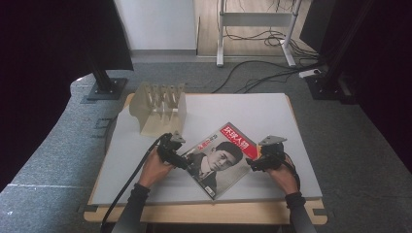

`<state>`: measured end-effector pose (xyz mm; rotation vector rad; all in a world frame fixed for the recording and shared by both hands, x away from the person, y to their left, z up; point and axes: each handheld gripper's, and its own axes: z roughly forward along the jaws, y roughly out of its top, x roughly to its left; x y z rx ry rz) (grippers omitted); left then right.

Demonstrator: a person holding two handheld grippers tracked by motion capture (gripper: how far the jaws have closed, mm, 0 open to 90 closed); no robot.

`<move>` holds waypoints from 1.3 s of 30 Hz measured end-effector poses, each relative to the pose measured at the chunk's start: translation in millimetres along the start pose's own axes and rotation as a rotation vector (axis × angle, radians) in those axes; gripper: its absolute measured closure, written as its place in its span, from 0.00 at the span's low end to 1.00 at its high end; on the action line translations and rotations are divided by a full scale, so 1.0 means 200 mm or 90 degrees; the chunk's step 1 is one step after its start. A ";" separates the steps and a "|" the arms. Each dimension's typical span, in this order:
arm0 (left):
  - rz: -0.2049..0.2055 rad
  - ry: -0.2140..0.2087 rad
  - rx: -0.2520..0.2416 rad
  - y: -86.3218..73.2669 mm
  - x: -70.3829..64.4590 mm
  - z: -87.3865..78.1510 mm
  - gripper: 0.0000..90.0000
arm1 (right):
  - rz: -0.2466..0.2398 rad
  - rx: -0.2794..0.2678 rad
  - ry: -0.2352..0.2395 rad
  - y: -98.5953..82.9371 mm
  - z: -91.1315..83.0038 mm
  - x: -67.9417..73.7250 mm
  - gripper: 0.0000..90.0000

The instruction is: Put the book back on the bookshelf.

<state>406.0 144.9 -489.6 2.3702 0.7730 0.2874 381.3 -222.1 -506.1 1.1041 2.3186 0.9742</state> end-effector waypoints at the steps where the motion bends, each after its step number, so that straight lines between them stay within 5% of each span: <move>1: 0.006 -0.004 0.000 0.03 -0.01 0.02 0.00 | 0.000 0.003 0.003 0.02 0.03 0.00 0.00; 8: 0.006 -0.022 0.006 0.11 0.00 0.12 0.00 | -0.001 0.015 0.013 0.07 0.11 -0.01 0.00; 16: 0.005 -0.032 0.036 0.08 0.01 0.23 0.00 | 0.008 0.022 0.021 0.07 0.17 -0.03 0.00; 17: 0.003 -0.049 0.033 0.08 0.00 0.24 0.00 | 0.004 0.025 0.028 0.06 0.19 -0.03 0.00; 27: 0.010 -0.061 0.019 0.07 -0.06 0.25 0.00 | 0.009 0.023 0.037 0.02 0.20 -0.03 0.01; 32: 0.005 -0.058 0.010 0.05 -0.08 0.25 0.00 | -0.017 0.023 0.076 0.02 0.18 0.02 0.08; 39: 0.003 -0.054 0.016 0.03 -0.09 0.23 0.00 | -0.008 0.032 0.047 0.04 0.20 -0.03 0.01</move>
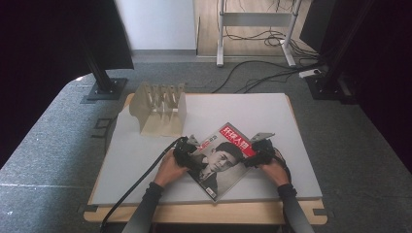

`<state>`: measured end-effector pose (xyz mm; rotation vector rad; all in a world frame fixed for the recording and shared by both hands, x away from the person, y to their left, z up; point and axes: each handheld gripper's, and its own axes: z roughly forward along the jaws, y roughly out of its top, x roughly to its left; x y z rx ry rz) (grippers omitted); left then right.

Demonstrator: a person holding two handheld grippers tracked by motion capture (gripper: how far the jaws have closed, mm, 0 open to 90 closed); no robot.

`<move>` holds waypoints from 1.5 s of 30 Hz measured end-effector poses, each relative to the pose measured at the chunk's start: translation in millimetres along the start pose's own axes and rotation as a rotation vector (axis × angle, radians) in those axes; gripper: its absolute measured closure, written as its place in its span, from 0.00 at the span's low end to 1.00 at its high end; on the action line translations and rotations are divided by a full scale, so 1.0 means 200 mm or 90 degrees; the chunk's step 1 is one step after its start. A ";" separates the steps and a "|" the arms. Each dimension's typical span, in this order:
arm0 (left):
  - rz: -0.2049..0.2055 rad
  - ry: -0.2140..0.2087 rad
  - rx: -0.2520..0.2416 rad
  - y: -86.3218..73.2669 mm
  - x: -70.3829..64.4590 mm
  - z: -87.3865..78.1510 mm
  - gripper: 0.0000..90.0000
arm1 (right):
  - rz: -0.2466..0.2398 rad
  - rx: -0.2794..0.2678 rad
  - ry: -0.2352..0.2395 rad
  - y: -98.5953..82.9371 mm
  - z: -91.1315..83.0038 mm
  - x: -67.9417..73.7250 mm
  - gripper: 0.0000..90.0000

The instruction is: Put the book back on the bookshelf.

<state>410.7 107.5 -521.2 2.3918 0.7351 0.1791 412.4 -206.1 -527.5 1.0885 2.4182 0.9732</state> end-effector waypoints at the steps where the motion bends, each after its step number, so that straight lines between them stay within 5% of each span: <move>1: 0.000 0.001 -0.004 -0.01 0.00 0.00 0.00 | 0.019 0.002 -0.003 0.00 0.01 -0.03 0.00; 17: 0.004 -0.005 -0.009 -0.09 -0.11 -0.06 0.00 | 0.018 -0.003 0.025 -0.06 -0.04 0.01 0.03; 26: 0.006 -0.005 -0.006 -0.12 -0.17 -0.07 0.00 | -0.012 0.005 -0.028 -0.20 -0.24 0.08 0.00; 34: 0.020 -0.014 0.008 -0.15 -0.23 -0.10 0.00 | 0.002 0.008 -0.023 -0.26 -0.24 0.07 0.00; 37: 0.032 -0.019 0.004 -0.15 -0.20 -0.14 0.00 | 0.005 0.003 -0.029 -0.26 -0.23 0.06 0.00; 40: 0.015 0.034 -0.017 -0.14 -0.08 -0.22 0.00 | 0.005 0.006 -0.035 -0.25 -0.22 0.06 0.00; 45: -0.014 0.085 -0.019 -0.16 0.06 -0.26 0.00 | 0.016 0.007 -0.041 -0.23 -0.20 0.04 0.00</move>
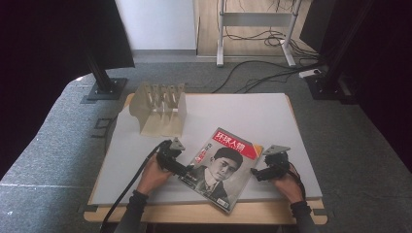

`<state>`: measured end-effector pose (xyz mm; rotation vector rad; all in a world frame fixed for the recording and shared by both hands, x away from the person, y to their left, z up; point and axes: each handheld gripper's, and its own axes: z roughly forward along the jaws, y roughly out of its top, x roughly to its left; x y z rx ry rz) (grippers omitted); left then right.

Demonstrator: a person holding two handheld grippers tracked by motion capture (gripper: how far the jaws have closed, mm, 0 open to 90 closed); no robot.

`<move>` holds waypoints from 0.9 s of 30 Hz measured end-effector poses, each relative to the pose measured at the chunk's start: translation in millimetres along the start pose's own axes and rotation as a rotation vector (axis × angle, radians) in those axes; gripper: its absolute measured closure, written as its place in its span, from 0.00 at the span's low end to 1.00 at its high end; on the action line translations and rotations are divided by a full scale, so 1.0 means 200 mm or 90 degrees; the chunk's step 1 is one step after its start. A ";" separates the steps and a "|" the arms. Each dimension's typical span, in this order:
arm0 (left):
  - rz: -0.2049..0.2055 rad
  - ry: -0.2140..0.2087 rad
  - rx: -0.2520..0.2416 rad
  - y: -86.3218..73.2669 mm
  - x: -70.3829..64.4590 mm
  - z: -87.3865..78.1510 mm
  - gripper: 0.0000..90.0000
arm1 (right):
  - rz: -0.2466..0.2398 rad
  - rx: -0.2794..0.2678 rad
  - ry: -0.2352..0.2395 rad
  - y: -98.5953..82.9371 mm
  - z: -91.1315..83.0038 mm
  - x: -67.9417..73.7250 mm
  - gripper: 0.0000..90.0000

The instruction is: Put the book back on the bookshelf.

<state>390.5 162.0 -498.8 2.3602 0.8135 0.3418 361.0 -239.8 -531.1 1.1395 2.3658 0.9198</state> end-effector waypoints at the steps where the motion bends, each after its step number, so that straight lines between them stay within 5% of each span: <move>1: -0.013 0.014 0.005 -0.01 0.05 0.02 0.00 | 0.005 0.002 0.001 0.01 0.01 -0.01 0.00; 7: -0.019 0.001 0.021 -0.04 0.05 0.09 0.00 | 0.009 0.006 -0.006 0.06 0.06 -0.03 0.00; 13: -0.029 0.013 0.000 -0.09 0.01 0.07 0.00 | 0.014 0.009 -0.008 0.10 0.10 -0.06 0.00; 23: -0.005 0.008 -0.006 -0.13 -0.12 0.04 0.00 | 0.030 0.017 -0.024 0.19 0.17 -0.12 0.00; 27: -0.006 -0.022 -0.018 -0.15 -0.19 0.04 0.00 | 0.036 0.020 -0.037 0.23 0.21 -0.14 0.00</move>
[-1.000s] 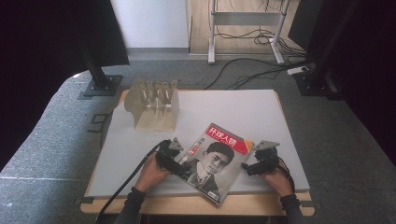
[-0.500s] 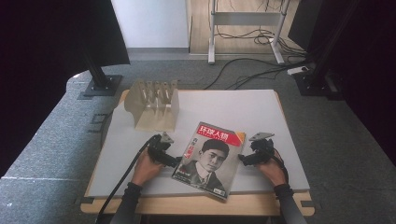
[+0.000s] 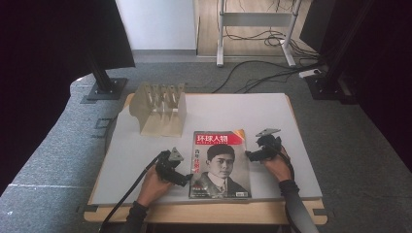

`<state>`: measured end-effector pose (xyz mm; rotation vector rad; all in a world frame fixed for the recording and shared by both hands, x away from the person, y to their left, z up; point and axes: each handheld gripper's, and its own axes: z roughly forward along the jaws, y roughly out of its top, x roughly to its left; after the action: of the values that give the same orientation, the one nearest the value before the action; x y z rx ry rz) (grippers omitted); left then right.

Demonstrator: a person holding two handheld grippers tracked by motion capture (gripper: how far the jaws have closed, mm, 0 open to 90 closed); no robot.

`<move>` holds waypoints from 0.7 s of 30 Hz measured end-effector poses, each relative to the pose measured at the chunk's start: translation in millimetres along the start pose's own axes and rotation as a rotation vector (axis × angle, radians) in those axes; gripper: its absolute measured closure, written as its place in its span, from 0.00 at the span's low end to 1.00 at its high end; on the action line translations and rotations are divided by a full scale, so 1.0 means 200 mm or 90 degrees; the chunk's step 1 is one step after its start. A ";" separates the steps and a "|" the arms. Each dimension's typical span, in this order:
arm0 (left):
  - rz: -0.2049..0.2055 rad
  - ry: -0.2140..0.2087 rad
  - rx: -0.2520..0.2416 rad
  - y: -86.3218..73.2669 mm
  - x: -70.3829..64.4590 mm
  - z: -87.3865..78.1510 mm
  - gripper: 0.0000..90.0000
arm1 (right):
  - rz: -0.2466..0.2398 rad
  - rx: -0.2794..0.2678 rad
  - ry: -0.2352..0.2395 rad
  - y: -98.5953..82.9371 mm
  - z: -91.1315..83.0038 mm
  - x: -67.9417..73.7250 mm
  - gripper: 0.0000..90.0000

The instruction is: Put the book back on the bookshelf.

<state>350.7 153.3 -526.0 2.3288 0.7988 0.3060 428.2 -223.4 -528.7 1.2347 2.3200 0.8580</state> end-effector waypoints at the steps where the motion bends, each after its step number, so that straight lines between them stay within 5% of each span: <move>1: 0.000 -0.006 0.000 0.00 -0.02 0.00 0.00 | 0.001 0.001 -0.005 0.01 0.01 0.00 0.00; 6: 0.028 -0.035 -0.001 0.01 -0.12 0.01 0.00 | 0.004 0.005 -0.020 0.08 0.06 -0.01 0.00; 11: 0.033 -0.050 -0.001 0.01 -0.11 0.01 0.00 | 0.000 0.004 -0.016 0.09 0.07 -0.01 0.04; 14: 0.025 -0.011 0.004 0.02 -0.06 0.00 0.00 | 0.001 0.000 0.006 0.09 0.04 -0.01 0.09; 16: -0.005 0.018 -0.012 0.03 0.00 0.00 0.00 | 0.006 -0.016 0.030 0.09 0.01 0.00 0.10; 21: -0.033 0.015 -0.005 0.03 0.03 0.04 0.00 | -0.006 -0.024 0.056 0.12 -0.02 0.06 0.12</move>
<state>362.5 148.9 -527.9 2.2975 0.8663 0.3148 434.5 -205.2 -511.0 1.1914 2.3648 0.9675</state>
